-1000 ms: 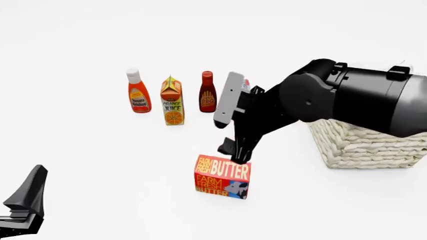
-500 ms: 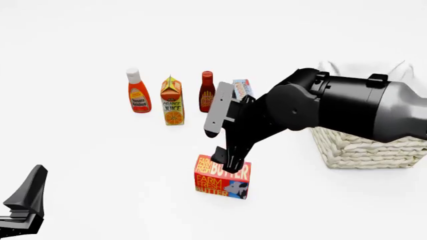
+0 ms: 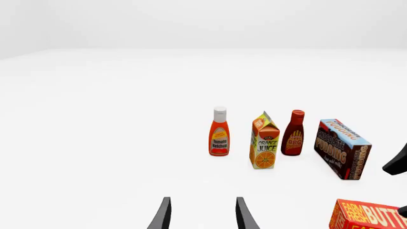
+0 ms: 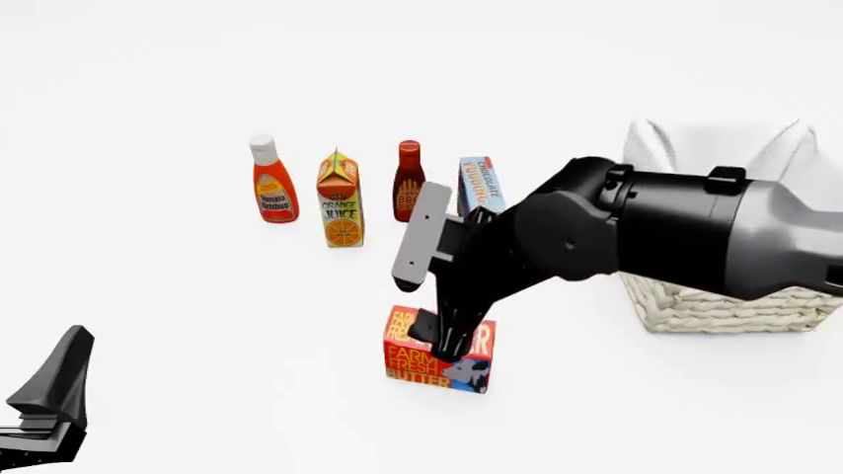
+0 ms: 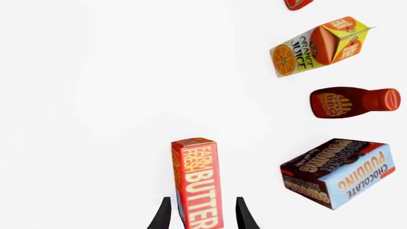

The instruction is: Pick the butter and place it in the basket.

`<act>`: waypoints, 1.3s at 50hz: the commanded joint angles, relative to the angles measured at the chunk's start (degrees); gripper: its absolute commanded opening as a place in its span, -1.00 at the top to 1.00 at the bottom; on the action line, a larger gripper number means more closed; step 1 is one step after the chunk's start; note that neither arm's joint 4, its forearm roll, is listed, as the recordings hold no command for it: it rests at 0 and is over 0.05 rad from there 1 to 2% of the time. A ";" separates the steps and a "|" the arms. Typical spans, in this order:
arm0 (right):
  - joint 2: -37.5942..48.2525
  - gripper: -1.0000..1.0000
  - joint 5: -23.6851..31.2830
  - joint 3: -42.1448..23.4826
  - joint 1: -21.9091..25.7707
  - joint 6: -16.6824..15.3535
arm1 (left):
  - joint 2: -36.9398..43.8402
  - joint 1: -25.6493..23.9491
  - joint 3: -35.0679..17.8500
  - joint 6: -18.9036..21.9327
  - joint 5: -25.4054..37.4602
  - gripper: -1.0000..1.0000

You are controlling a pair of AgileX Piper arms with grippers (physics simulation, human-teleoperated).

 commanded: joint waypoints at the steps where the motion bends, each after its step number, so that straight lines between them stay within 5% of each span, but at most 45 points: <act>1: 0.45 -1.00 -0.88 0.73 -0.08 0.37 | 0.00 0.00 0.00 0.00 0.00 -1.00; 65: 3.97 -1.00 -5.46 2.65 -0.87 2.21 | 0.00 0.00 0.00 0.00 0.00 -1.00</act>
